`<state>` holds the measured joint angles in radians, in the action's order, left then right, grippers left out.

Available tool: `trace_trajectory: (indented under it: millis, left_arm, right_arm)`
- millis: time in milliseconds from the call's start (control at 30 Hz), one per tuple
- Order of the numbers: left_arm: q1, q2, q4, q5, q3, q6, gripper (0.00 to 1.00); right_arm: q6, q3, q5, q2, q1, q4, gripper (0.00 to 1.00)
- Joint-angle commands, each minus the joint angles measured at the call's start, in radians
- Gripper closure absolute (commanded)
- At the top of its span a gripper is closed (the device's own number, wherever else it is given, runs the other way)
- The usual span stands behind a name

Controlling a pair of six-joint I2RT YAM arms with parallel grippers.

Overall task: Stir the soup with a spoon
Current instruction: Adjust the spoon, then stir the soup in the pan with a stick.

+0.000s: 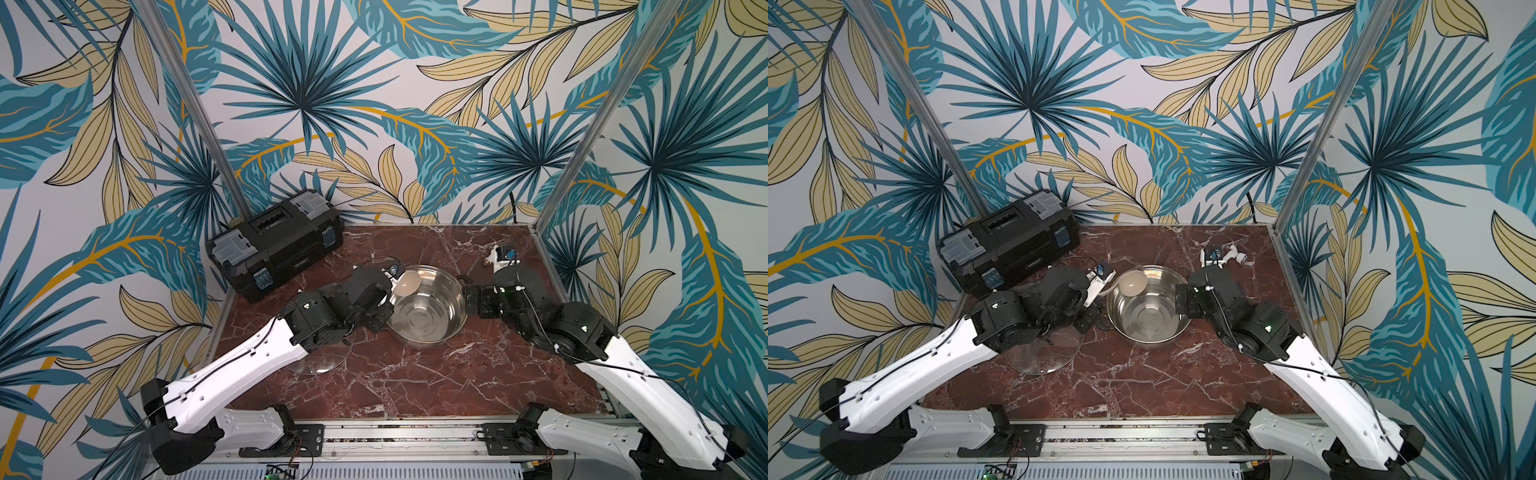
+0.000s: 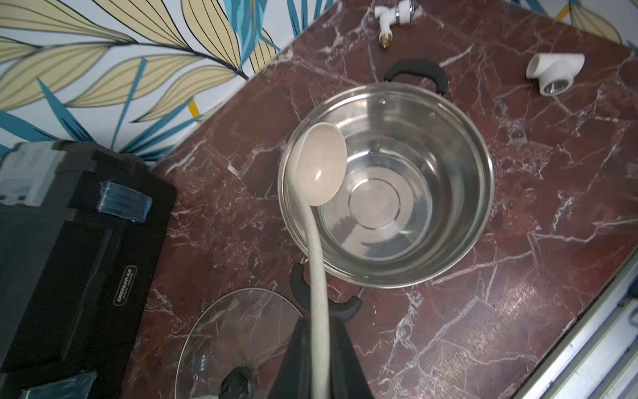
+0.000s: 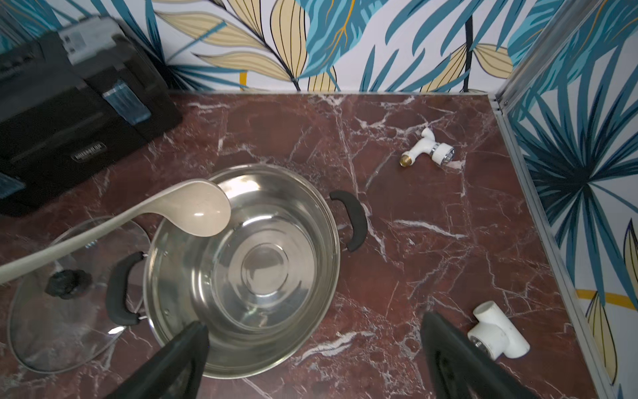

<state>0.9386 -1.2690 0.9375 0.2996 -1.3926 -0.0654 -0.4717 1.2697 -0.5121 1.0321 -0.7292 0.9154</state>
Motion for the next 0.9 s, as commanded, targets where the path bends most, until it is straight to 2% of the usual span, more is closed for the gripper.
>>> trace_trajectory:
  millis: [0, 467, 867]
  left_arm:
    - [-0.001, -0.016, 0.024, -0.029, -0.038, -0.059, 1.00]
    - [-0.001, -0.177, -0.043, -0.024, -0.107, -0.053, 1.00]
    - [0.005, -0.308, -0.035, 0.053, -0.196, -0.034, 1.00]
  right_arm:
    - [0.014, -0.059, 0.036, -0.027, -0.002, -0.038, 0.00]
    - [-0.056, -0.144, 0.047, -0.057, -0.001, -0.048, 0.00]
    - [-0.060, -0.142, 0.023, -0.103, -0.002, -0.019, 0.00]
